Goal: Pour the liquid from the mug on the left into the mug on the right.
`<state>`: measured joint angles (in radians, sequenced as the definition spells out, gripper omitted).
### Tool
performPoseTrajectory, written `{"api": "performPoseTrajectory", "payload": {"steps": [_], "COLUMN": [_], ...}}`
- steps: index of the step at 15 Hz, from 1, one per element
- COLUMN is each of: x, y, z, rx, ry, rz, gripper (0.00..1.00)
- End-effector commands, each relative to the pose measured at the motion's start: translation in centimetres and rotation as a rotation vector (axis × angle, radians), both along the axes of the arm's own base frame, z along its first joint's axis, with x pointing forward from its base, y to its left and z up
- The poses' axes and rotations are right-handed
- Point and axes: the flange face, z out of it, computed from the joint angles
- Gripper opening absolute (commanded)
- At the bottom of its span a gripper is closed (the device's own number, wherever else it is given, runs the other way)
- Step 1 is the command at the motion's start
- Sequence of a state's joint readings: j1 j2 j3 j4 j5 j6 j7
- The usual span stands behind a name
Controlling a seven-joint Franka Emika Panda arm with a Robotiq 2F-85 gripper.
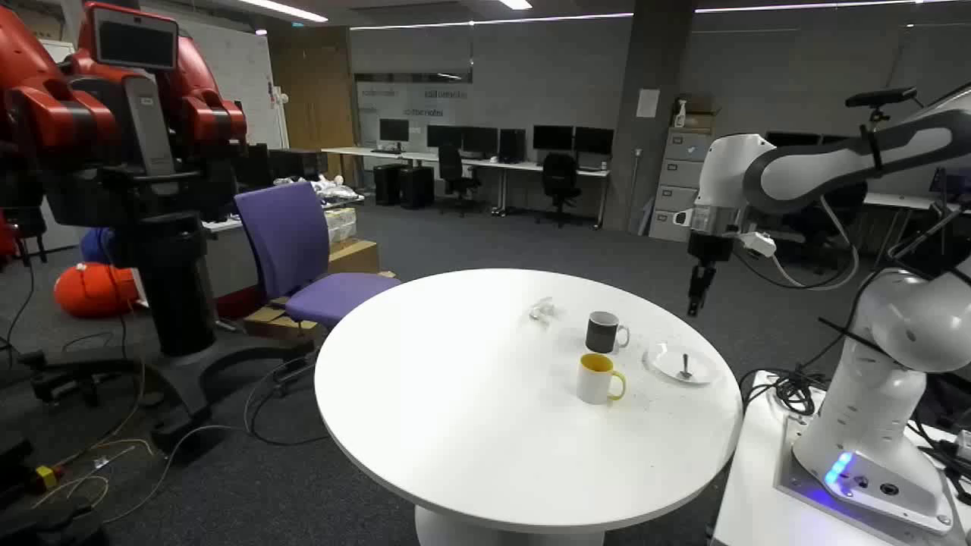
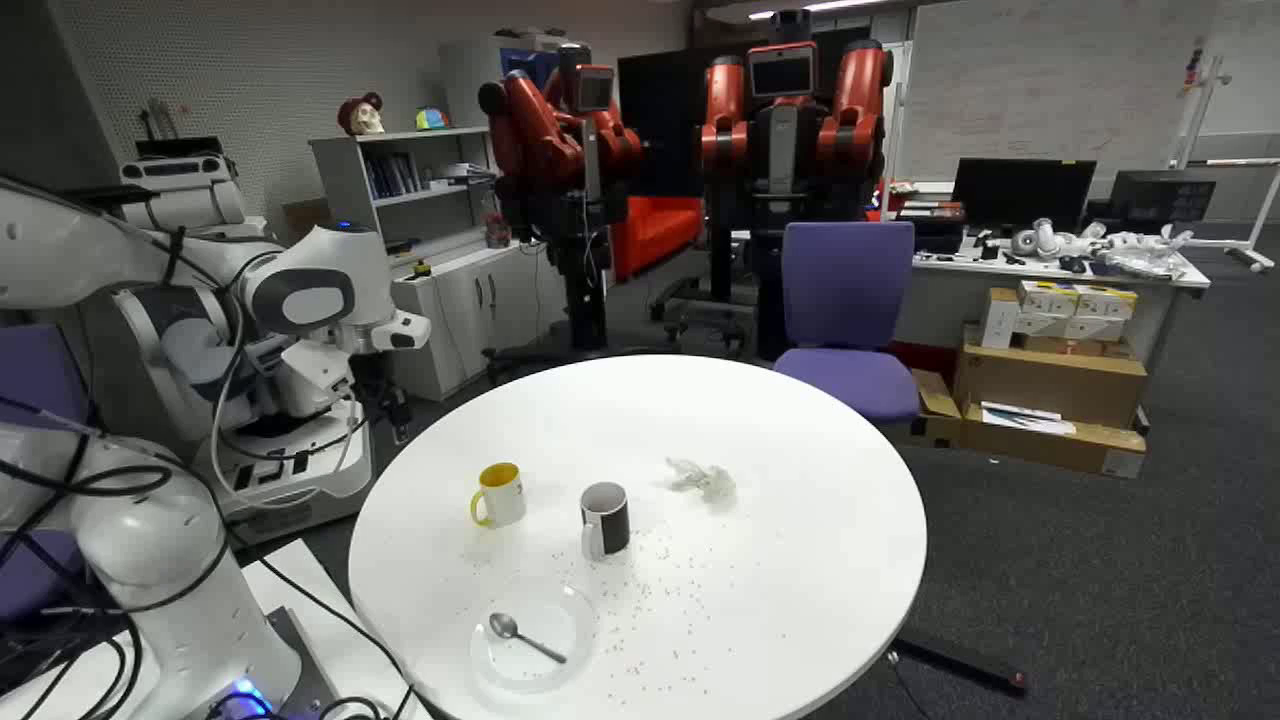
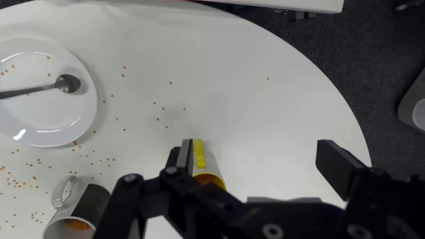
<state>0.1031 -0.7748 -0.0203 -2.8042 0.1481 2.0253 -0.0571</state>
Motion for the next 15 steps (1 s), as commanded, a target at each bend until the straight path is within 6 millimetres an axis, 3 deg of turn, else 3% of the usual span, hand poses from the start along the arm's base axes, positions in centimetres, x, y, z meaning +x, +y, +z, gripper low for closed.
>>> {"api": "performPoseTrajectory", "payload": {"steps": [1, 5, 10, 15], "x": [0.0, 1.2, 2.3, 4.7], "y": [0.0, -2.2, -4.7, -4.7], "z": [0.0, -2.8, -8.0, -12.1], "rx": [0.0, -0.027, -0.071, -0.173], "ry": [0.001, 0.06, 0.171, 0.106], "rz": [0.0, 0.018, 0.063, 0.105], "gripper": [1.0, 1.0, 1.0, 1.0]}}
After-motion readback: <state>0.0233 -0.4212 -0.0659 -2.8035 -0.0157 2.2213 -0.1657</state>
